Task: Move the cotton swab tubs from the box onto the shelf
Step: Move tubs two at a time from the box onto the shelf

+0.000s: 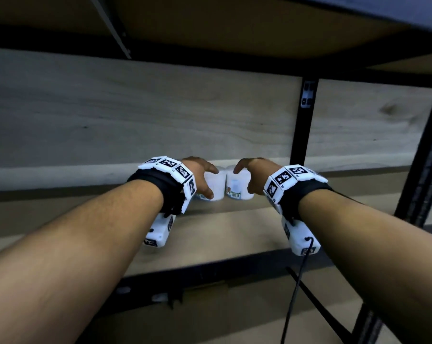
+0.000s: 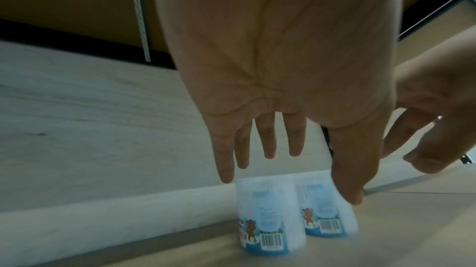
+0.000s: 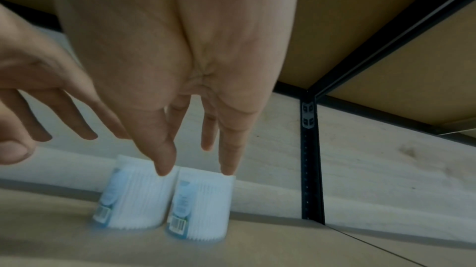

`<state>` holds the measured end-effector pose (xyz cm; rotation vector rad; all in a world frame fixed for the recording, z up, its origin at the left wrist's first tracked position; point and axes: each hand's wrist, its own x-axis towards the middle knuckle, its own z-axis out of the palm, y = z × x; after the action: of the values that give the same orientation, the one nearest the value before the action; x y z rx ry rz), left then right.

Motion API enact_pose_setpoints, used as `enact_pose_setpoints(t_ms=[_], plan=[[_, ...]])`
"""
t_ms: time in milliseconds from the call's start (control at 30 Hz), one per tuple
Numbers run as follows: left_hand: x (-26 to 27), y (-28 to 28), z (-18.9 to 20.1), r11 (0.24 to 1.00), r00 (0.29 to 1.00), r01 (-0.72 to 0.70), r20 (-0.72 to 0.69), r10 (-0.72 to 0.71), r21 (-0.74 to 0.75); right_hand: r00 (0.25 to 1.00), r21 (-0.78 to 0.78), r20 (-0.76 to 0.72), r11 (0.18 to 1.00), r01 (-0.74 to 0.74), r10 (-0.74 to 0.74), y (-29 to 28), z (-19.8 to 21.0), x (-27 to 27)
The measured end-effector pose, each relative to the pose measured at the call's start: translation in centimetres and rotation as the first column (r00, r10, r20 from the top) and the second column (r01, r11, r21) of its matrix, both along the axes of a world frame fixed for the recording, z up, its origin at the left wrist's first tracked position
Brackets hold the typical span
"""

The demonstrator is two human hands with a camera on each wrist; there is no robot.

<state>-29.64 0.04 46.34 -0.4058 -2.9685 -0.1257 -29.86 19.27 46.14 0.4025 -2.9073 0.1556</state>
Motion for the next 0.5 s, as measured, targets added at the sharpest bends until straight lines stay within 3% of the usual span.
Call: enact_pose_setpoints(t_ms=[500], plan=[[13.0, 0.8, -1.4, 0.994, 0.996, 0.092, 0.010, -0.093, 0.054, 0.999, -0.056, 0.009, 0.997, 0.047, -0.047, 2.1, -2.0, 14.2]])
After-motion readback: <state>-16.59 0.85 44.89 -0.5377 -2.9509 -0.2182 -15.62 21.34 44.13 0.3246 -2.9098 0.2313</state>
